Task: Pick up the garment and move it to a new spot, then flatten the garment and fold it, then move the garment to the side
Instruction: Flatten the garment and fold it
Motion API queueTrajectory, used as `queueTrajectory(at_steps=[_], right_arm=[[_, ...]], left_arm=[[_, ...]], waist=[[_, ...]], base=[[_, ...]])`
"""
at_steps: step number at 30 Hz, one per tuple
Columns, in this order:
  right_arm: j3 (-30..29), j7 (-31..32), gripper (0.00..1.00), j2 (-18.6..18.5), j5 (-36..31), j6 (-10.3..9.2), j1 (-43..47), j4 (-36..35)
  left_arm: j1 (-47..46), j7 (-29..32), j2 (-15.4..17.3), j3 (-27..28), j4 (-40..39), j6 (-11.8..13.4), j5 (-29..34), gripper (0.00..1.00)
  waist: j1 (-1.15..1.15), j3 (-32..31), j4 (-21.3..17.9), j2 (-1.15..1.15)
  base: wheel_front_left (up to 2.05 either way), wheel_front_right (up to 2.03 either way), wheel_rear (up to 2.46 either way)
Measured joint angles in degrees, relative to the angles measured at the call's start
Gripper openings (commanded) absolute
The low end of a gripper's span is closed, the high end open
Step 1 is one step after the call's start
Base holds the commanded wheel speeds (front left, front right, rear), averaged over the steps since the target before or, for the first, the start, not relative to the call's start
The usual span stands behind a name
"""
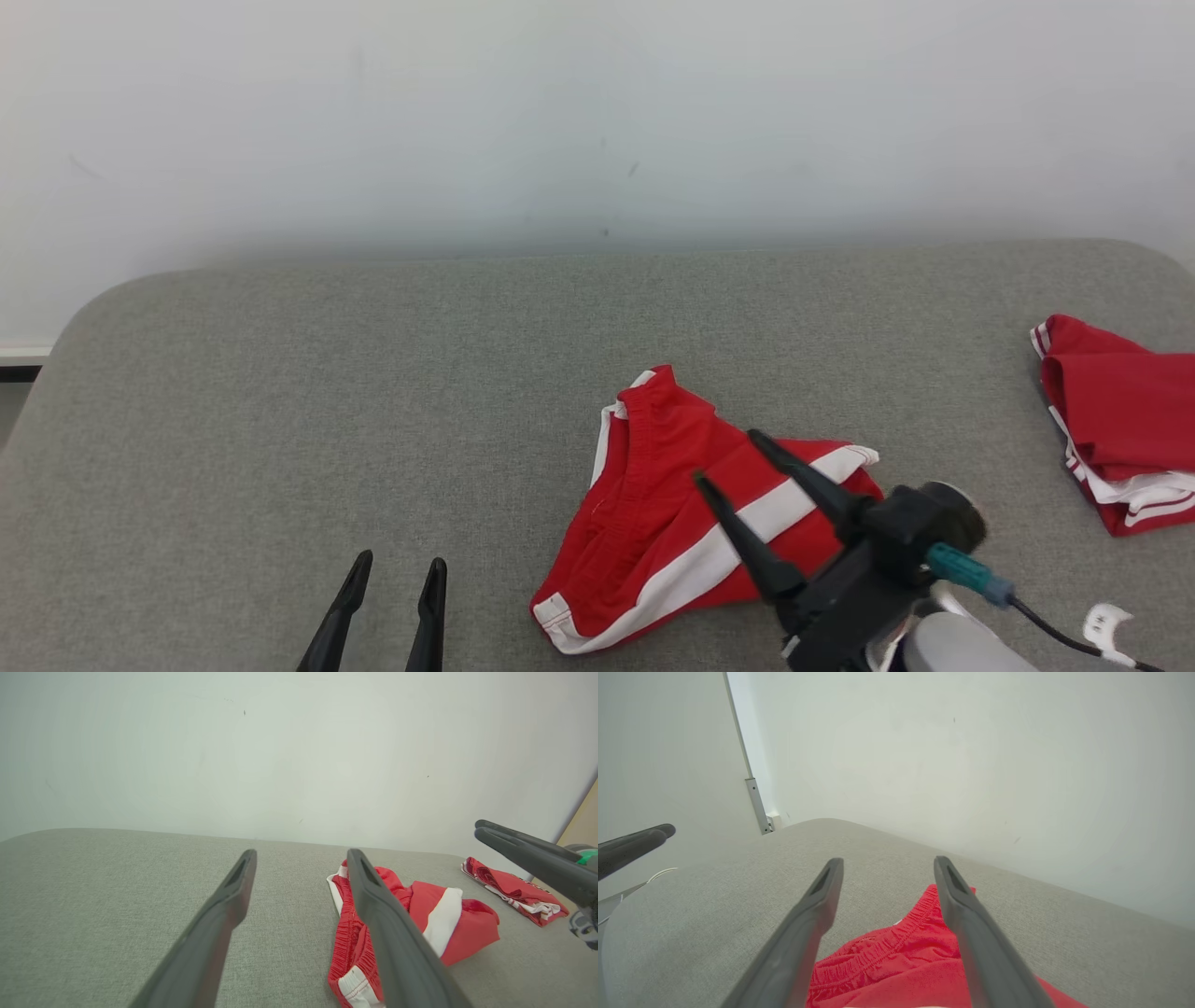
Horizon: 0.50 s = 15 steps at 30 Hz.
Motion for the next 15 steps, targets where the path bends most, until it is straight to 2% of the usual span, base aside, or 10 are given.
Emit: queueTrajectory(at_steps=[3, 7, 11, 15], right_arm=[[-8.5, 0.0, 1.00, -0.3, -1.7, 0.00, 3.9, 0.0], [-16.6, 0.0, 1.00, -0.1, -3.5, 0.00, 9.4, 0.1], [-21.2, 0.0, 1.00, 0.5, -4.9, 0.00, 13.3, -0.3], [-23.0, 0.0, 1.00, 0.8, -5.9, 0.00, 15.2, -0.5]], left_arm=[[0.0, 0.0, 0.0, 0.3, -0.4, 0.1, 0.0, 1.00], [0.0, 0.0, 0.0, 0.2, -0.5, 0.0, 0.0, 1.00], [0.2, 0.0, 0.2, -0.7, 2.6, -1.9, 0.9, 1.00], [-1.2, 0.0, 4.5, -4.9, 8.8, -3.6, 6.4, 1.00]], waist=[[0.00, -0.2, -0.7, 0.00], [0.00, -0.3, -1.6, 0.00], [0.00, -0.4, -2.5, 0.00], [0.00, -0.1, -3.5, 0.00]], base=[[0.00, 0.00, 0.00], [0.00, 0.00, 0.00], [0.00, 0.00, 0.00], [0.00, 0.00, 0.00]])
